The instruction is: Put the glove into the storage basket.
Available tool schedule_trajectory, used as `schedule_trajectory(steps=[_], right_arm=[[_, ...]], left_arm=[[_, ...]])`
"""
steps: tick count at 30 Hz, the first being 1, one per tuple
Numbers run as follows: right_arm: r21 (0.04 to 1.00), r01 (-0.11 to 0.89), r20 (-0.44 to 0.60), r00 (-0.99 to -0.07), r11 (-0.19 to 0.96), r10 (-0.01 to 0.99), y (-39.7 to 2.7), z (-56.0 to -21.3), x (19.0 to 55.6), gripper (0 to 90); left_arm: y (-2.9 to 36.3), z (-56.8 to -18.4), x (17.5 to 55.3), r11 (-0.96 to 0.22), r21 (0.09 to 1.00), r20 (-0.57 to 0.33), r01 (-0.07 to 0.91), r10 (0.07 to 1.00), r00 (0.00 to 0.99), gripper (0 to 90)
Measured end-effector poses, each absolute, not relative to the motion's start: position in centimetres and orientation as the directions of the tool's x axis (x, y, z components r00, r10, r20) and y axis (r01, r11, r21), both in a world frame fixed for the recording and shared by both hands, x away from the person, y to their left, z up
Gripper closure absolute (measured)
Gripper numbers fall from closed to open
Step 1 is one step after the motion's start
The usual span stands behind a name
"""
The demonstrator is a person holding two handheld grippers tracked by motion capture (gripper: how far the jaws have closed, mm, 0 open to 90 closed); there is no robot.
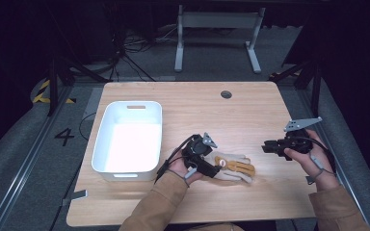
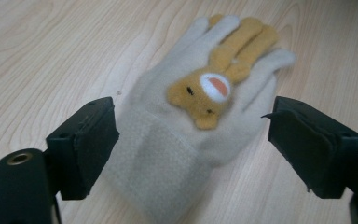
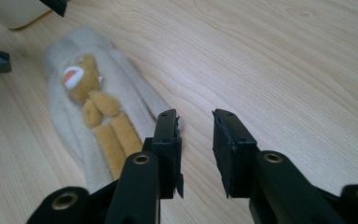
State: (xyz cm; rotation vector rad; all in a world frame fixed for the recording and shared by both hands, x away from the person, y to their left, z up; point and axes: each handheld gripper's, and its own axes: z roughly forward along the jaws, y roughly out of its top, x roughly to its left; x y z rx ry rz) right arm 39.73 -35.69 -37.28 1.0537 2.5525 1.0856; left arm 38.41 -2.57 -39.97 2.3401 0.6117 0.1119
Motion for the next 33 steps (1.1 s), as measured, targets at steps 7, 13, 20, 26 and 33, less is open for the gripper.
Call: schedule_trajectory(steps=[7, 13, 20, 26, 33], right_arm=[[0.692, 0.544, 0.129, -0.74, 0.475, 0.66, -35.7, -37.3, 39.7, 70.3], [0.691, 0.546, 0.144, -0.747, 0.475, 0.649, -35.6, -37.4, 39.8, 69.6], [0.693, 0.549, 0.16, -0.75, 0.468, 0.642, -35.6, -37.5, 39.8, 68.5], [0.69, 0.55, 0.167, -0.753, 0.471, 0.636, -35.4, -37.7, 39.8, 67.9], [0.686, 0.548, 0.174, -0.762, 0.478, 0.624, -35.2, -37.8, 39.9, 66.6]], left_arm=[[-3.1, -41.1, 39.1, -0.683, 0.628, -0.06, 0.373, 0.435, 0.898, 9.4], [-3.2, -41.6, 39.4, -0.699, 0.628, -0.044, 0.341, 0.405, 0.913, 4.6], [-2.7, -42.3, 39.4, -0.685, 0.646, -0.047, 0.337, 0.404, 0.913, 1.8], [-2.6, -42.7, 39.6, -0.686, 0.642, -0.051, 0.344, 0.408, 0.911, 1.1], [-3.0, -43.4, 39.9, -0.688, 0.644, -0.06, 0.334, 0.39, 0.919, 0.0]])
